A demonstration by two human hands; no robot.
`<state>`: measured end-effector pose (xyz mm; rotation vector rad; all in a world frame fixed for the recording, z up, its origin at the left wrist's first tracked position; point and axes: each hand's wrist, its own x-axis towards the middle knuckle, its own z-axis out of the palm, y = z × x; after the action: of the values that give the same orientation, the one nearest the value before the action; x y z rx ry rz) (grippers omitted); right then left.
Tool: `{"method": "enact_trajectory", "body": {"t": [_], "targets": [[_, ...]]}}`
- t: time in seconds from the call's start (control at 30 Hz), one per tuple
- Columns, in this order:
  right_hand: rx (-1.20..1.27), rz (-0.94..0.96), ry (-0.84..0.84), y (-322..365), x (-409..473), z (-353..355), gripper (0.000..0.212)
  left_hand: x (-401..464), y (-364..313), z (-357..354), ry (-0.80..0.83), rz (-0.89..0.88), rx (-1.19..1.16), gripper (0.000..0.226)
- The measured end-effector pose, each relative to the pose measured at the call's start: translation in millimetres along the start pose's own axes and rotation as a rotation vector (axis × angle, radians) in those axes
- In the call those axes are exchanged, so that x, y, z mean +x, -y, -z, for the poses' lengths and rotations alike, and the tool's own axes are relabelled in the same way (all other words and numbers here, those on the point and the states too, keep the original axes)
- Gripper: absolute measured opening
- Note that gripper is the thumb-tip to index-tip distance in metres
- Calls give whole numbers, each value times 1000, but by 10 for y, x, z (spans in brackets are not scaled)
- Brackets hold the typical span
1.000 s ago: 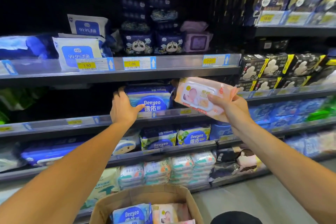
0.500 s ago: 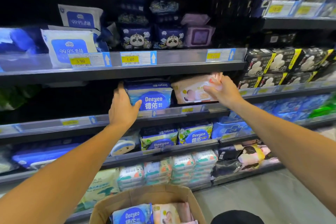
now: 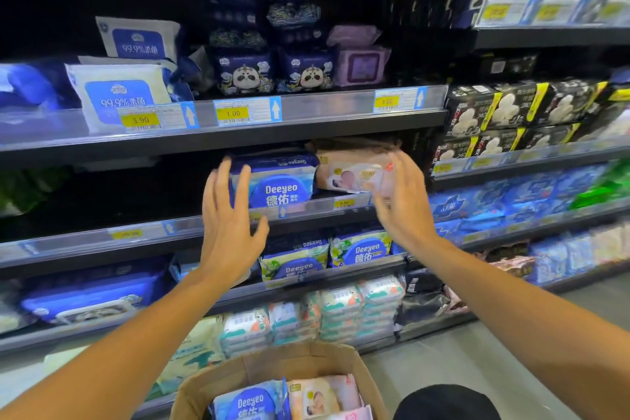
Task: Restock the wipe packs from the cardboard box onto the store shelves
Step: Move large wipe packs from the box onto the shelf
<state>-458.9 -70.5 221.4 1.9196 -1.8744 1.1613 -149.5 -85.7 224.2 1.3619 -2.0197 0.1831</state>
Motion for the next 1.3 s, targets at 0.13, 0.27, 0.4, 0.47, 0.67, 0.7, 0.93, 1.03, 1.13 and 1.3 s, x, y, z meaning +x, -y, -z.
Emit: {"method": "enact_trajectory", "body": {"t": [0.13, 0.27, 0.4, 0.47, 0.67, 0.7, 0.93, 1.03, 1.13, 1.3], "targets": [[-261, 337, 245, 56, -195, -185, 53, -74, -86, -68, 172, -245, 204, 65], [-327, 174, 427, 127, -84, -168, 81, -42, -152, -190, 377, -247, 347, 69], [-330, 134, 484, 50, 41, -85, 101, 73, -240, -235, 424, -229, 358, 79], [-337, 138, 491, 1, 74, -85, 91, 119, -294, -256, 434, -219, 349, 82], [-278, 135, 528, -88, 138, -94, 69, 152, -237, -299, 431, -228, 305, 82], [-271, 135, 533, -101, 146, -89, 68, 163, -221, -289, 438, -229, 305, 82], [-234, 109, 604, -109, 247, -88, 68, 354, -197, -289, 535, -148, 317, 85], [-253, 97, 630, -104, 317, -72, 69, 486, -226, -273, 576, -138, 344, 80], [-264, 106, 616, -78, 377, -78, 67, 588, -243, -288, 587, -127, 368, 82], [-240, 63, 664, -75, 446, -161, 71, 684, -251, -370, 592, -87, 376, 87]]}}
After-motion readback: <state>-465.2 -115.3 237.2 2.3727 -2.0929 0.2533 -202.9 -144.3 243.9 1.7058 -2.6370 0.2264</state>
